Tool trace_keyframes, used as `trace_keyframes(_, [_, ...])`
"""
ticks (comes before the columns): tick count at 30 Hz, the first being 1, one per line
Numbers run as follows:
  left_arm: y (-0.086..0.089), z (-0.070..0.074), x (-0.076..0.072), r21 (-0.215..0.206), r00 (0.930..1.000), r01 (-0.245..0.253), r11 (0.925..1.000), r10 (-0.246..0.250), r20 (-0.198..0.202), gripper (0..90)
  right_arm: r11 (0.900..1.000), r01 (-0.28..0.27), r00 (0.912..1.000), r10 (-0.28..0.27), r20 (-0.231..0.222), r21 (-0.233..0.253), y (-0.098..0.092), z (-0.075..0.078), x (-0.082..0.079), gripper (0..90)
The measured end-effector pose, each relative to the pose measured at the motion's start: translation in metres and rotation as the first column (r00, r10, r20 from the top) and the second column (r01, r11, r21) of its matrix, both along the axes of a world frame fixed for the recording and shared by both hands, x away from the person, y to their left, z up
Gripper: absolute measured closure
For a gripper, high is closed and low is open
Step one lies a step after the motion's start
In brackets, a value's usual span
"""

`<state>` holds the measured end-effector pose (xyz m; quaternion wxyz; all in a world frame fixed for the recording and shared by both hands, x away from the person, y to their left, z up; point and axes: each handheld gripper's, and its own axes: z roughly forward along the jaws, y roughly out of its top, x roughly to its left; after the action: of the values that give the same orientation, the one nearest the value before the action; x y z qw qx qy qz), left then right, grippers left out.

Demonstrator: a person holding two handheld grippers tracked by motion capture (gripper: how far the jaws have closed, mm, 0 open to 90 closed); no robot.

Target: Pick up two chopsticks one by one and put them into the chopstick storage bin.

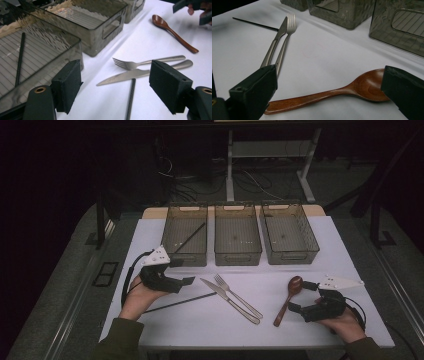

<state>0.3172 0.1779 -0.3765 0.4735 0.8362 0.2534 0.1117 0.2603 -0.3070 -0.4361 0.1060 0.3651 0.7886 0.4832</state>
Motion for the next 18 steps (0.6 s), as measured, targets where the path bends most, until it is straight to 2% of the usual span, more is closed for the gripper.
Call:
trace_keyframes(4, [0.007,-0.008,-0.009,0.004,1.0,0.002,1.0,-0.002,0.0,28.6,1.0,0.002,1.0,-0.002,0.001,0.002,-0.001,0.0,0.0,0.1])
trace_keyframes(9, [0.019,-0.017,-0.019,0.004,1.0,0.009,1.0,-0.009,0.001,37.7,1.0,0.0,1.0,0.0,0.002,-0.001,0.0,0.0,0.0,0.1])
trace_keyframes(18, [0.032,-0.034,-0.029,0.035,0.9988,0.034,0.9988,-0.033,-0.037,52.0,1.0,0.001,1.0,-0.001,0.002,-0.01,0.0,0.0,0.0,0.1])
